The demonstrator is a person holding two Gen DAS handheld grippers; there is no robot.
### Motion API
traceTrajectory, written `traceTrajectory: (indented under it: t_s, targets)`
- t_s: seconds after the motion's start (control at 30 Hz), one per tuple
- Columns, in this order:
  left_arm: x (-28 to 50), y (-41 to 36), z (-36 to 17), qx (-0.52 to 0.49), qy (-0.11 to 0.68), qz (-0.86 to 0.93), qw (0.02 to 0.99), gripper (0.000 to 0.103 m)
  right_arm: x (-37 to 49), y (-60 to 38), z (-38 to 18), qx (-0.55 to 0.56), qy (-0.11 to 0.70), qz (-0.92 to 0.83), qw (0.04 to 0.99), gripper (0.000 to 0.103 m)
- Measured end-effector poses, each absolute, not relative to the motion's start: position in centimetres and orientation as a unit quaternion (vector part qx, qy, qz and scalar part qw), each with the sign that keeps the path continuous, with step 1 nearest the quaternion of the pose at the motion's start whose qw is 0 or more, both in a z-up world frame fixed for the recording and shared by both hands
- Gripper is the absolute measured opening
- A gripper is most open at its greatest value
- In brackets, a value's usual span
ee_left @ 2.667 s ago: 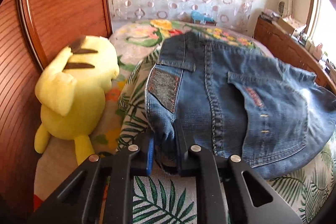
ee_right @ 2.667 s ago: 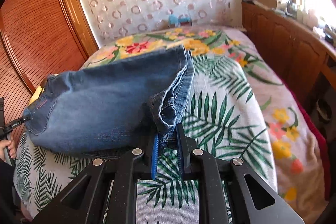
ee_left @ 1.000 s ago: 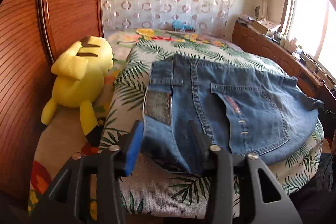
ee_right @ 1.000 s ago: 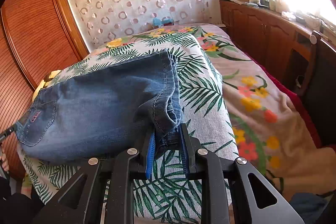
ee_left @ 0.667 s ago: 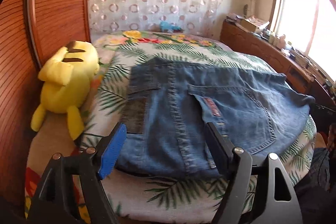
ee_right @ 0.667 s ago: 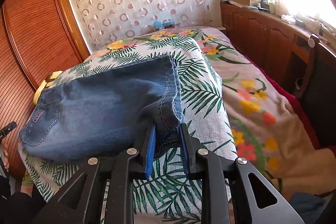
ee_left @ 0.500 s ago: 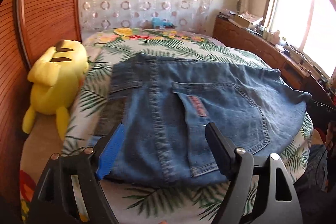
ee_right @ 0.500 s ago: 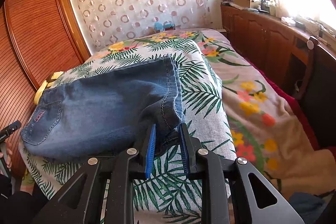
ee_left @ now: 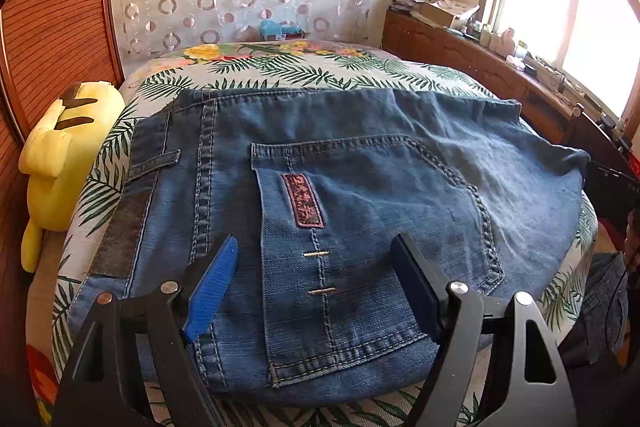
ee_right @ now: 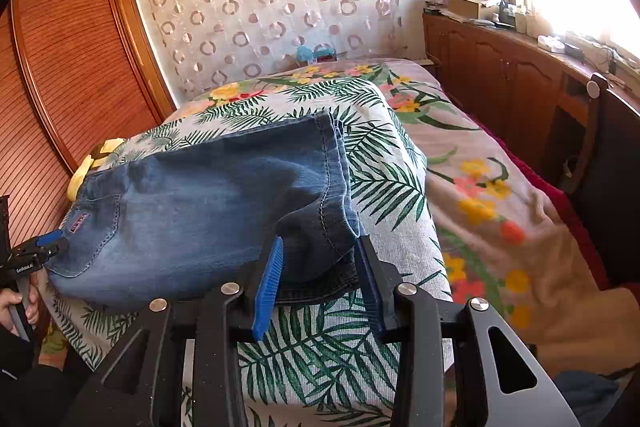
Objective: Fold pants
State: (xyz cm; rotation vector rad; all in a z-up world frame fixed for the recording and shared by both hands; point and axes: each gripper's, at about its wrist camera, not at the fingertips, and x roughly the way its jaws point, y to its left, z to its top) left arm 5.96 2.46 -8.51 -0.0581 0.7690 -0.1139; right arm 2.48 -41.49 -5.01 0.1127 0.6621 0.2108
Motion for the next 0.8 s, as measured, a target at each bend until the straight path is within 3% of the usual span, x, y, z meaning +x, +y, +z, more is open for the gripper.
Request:
traceTrajectory:
  t_s: [0.47, 0.53, 0.8]
  targets:
    - [6.0, 2.0, -9.1, -0.021, 0.377, -0.044, 0.925, 0.079, 3.8, -40.8, -4.7, 0.041, 0.332, 0.101, 0.937, 0.039]
    - [6.2, 2.0, -9.0, -0.019, 0.378, -0.042, 0.925, 0.079, 4.1, -40.6, -4.8, 0.032, 0.336, 0.105, 0.935, 0.010]
    - [5.9, 1.5, -7.5, -0.021, 0.370, -0.051, 0.927, 0.079, 4.0, -38.9, -1.8, 0.021, 0.305, 0.158, 0.939, 0.006]
